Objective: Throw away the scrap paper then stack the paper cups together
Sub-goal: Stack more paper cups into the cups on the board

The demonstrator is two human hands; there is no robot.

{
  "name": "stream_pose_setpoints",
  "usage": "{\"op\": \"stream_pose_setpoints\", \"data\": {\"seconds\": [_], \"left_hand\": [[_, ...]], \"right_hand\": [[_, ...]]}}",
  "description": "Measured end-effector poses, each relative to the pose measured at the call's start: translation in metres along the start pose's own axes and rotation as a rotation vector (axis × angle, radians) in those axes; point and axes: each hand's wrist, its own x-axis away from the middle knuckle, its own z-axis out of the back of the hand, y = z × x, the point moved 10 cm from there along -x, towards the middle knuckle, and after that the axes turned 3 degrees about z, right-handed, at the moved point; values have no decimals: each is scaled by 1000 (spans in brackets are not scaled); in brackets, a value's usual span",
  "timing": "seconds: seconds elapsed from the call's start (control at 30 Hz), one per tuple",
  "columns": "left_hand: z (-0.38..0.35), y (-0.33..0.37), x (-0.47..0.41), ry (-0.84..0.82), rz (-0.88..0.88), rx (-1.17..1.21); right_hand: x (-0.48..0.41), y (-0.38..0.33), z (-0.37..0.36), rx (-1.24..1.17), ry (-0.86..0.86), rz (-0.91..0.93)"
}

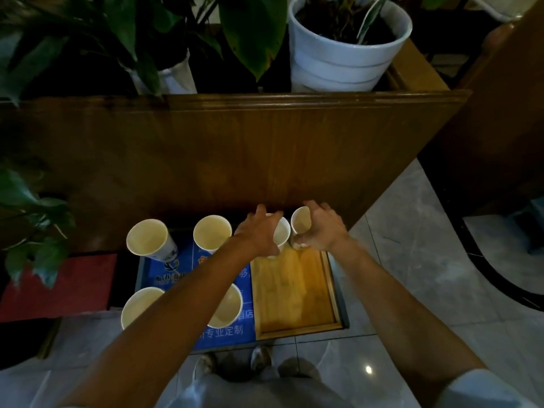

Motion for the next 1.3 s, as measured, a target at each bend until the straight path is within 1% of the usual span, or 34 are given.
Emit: {"op": "stream_pose_setpoints", "data": {"seconds": [0.1,0.17,0.3,0.43,0.57,0.67,0.83,1.07,1.2,1.3], "left_hand": [[16,-3,15,40,-22,59],[34,-9,29,88,-40,121],[75,-30,72,215,-59,209],[103,-63,126,275,-48,295],[126,-101,177,359,-31,344],[139,-128,215,452,-22,355],[148,-169,265,506,8,385],[138,-214,306,542,52,337],[121,-228,310,512,45,355],[105,-236,305,463,59,387]], "right_hand": [[10,0,15,-48,50,-2],[22,-3,31,-107,124,8],[55,-20,65,-177,277,106],[91,-49,94,-192,341,190],[124,-85,106,-248,330,234],[148,-118,111,-222,353,275],[177,-171,104,-203,323,349],[201,-214,76,-151,253,383],[199,-216,52,-35,207,317],[193,-210,30,5,154,277]]}}
